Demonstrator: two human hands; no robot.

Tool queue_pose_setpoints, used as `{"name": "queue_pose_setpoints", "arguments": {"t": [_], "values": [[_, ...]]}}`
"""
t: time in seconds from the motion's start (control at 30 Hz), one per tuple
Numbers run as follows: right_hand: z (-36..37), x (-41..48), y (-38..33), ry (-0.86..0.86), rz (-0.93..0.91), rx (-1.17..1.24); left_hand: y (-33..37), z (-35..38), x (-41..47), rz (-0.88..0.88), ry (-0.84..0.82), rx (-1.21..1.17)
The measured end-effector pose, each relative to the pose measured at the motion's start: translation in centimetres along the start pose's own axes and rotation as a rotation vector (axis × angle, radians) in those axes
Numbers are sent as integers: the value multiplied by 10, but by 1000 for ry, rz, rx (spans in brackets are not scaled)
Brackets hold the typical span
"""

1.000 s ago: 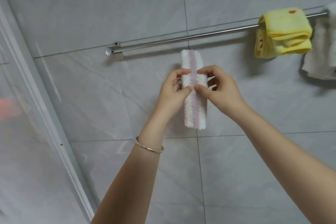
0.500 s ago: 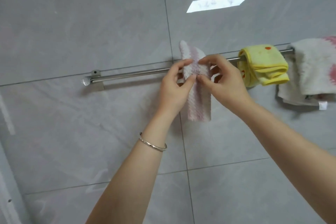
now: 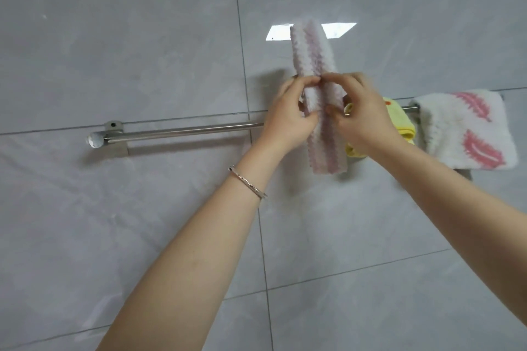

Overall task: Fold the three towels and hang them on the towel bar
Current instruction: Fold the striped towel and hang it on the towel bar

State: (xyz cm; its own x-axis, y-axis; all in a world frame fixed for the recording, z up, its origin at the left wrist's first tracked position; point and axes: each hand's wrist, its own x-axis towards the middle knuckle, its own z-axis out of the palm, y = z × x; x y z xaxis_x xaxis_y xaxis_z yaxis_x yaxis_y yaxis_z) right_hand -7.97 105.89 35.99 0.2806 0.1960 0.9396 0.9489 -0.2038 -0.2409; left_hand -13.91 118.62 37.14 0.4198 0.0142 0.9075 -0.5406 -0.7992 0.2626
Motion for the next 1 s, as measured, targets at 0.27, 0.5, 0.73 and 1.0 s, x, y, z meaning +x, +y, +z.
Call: {"name": "queue_pose_setpoints", "arguments": {"t": [0.27, 0.5, 0.73, 1.0], "values": [[8, 12, 15, -227, 93, -261, -9, 10, 7, -196, -162, 241], [13, 17, 16, -382, -17, -536, -17, 10, -8, -143, -35, 490], [16, 28, 12, -571, -16, -639, -38, 24, -53, 35, 263, 281], [19, 36, 1, -690, 43, -563, -38, 34, -55, -479, 76, 11]]}}
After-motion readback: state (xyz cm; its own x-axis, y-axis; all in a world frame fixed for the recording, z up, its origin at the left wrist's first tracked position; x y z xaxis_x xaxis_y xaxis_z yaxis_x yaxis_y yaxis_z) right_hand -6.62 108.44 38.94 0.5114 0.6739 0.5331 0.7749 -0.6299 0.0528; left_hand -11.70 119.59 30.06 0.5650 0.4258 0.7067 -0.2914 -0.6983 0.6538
